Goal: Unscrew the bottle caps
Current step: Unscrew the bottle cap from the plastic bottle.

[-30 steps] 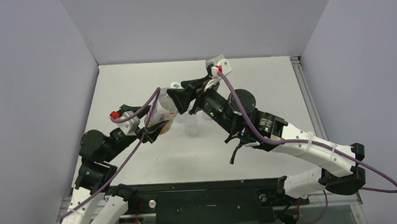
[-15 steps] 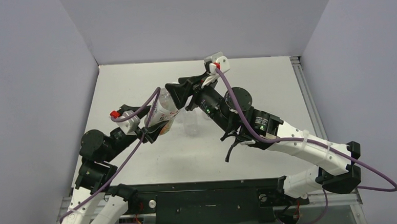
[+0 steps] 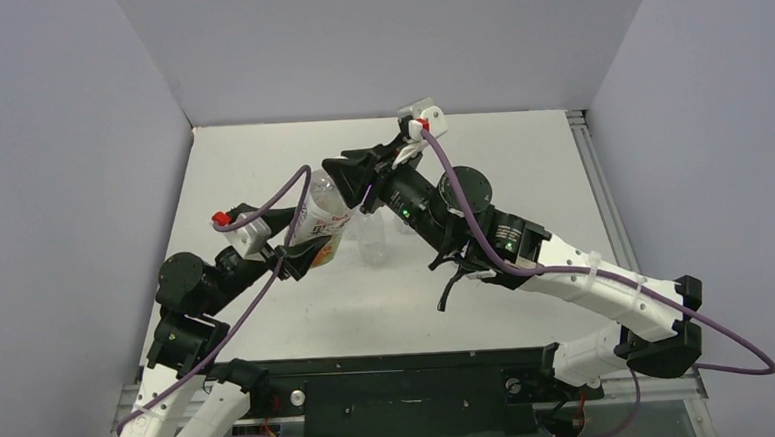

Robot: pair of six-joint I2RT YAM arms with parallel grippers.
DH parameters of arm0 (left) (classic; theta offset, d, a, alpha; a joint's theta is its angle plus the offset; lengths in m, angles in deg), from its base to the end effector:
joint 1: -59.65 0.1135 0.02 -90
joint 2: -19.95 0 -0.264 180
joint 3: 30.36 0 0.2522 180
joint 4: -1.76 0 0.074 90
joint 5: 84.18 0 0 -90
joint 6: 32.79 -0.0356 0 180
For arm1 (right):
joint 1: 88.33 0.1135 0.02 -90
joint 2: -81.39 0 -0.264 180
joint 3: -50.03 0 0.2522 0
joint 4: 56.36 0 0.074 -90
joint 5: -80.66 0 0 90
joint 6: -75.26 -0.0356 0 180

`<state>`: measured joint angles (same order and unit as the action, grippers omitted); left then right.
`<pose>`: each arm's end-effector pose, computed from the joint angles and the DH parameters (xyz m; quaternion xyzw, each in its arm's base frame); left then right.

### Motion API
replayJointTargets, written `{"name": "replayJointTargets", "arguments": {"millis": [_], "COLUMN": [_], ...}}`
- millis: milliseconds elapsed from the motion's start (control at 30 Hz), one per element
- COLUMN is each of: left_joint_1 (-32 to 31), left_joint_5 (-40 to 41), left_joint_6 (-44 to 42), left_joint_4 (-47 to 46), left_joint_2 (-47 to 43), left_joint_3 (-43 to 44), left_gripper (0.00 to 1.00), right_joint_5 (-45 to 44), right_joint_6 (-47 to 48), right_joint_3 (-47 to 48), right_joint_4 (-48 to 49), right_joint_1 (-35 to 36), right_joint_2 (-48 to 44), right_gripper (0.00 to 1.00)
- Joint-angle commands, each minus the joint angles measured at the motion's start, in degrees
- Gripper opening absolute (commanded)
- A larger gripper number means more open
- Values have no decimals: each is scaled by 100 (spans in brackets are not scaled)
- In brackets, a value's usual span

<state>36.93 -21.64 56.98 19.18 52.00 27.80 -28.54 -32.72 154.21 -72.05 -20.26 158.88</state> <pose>0.1109 -0.0642 0.3805 0.3024 0.5844 -0.2954 0.6927 0.1206 0.2682 0.5050 -0.1489 0.6227 0.4416 0.6286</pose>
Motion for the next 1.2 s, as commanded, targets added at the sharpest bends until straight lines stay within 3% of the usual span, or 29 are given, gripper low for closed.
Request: {"name": "replayJointTargets", "arguments": {"millis": [0,367,533,767,967,1100,1133,1167], "left_joint_1": [22,22,22,22,14,15,14,18], "left_joint_5": [36,-2208,-2887,-3349,-3528,-3410,-3364,-3231], "left_joint_6": [720,2745,3120,3362,3430,3281,3173,3110], "left_joint_4": [-264,-1455,-1597,-1728,-1797,-1692,-1618,-1577], "left_joint_2": [-20,86,180,290,374,389,385,369], "left_joint_3": [185,349,469,582,686,722,716,701], "left_gripper": [0,0,0,0,0,0,0,0], "right_joint_5": [521,3182,4982,6610,7255,7097,6991,6706], "right_joint_6": [93,-195,-687,-1331,-1525,-1512,-1425,-1356], "right_joint_3": [-85,-958,-925,-995,-963,-981,-985,-1011], "right_joint_4": [701,1873,2198,2851,3097,3061,2906,2811], "right_joint_1": [-210,-963,-1465,-1696,-1716,-1780,-1802,-1834], "right_joint_2": [-185,-921,-1002,-991,-831,-822,-867,-907], "right_gripper": [0,0,0,0,0,0,5,22]}}
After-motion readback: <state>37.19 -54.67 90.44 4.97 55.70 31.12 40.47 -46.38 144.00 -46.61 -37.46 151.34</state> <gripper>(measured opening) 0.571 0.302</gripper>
